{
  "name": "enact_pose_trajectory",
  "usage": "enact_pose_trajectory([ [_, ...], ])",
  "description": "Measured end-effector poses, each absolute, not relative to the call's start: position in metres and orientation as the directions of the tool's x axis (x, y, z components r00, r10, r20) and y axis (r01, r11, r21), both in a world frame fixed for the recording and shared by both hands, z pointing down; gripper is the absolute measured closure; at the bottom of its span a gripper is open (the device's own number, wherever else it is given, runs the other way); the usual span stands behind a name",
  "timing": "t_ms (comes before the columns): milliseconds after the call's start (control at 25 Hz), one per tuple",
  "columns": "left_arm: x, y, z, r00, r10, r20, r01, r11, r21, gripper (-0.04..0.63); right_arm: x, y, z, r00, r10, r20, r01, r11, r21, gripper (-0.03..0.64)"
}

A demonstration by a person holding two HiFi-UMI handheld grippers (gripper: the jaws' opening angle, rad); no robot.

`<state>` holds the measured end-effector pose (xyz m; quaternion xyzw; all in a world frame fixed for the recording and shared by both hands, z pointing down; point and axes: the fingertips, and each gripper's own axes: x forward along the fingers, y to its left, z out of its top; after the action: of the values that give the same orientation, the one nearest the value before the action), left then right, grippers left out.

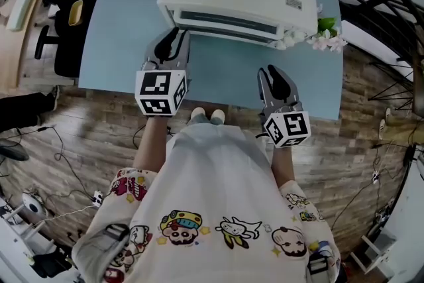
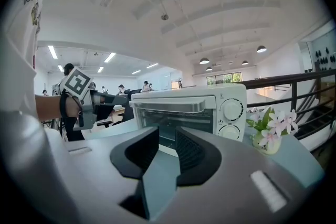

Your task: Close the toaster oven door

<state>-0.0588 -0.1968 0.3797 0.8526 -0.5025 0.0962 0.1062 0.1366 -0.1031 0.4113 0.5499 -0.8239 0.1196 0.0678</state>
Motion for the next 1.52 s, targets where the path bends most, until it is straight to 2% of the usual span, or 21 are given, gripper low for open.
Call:
enact_pose_trajectory([
  [560, -0.033, -0.098, 0.423, 0.603, -0.703, 0.377, -0.794, -0.573, 0.202, 0.515, 0.14, -0.065, 0.411, -0.368, -0.896, 0.248, -0.929, 0.348, -0.123, 0.529],
  [760, -0.022, -0.07, 0.432, 0.647, -0.663, 0.376, -0.759, -0.606, 0.237, 0.52, 0.138, -0.047, 0.415, -0.361, -0.899, 0.249, -0.932, 0.339, -0.127, 0.536],
  [1000, -0.018, -0.052, 0.434, 0.671, -0.658, 0.341, -0.74, -0.617, 0.266, 0.563, 0.141, -0.029, 0.416, -0.349, -0.907, 0.235, -0.936, 0.326, -0.131, 0.559],
  [1120, -0.019, -0.047, 0.434, 0.67, -0.665, 0.331, -0.742, -0.619, 0.258, 0.595, 0.143, -0.022, 0.418, -0.344, -0.911, 0.228, -0.938, 0.319, -0.138, 0.597],
  [1520, -0.026, -0.043, 0.432, 0.67, -0.67, 0.319, -0.741, -0.625, 0.245, 0.597, 0.144, -0.01, 0.419, -0.323, -0.92, 0.223, -0.944, 0.295, -0.149, 0.609],
])
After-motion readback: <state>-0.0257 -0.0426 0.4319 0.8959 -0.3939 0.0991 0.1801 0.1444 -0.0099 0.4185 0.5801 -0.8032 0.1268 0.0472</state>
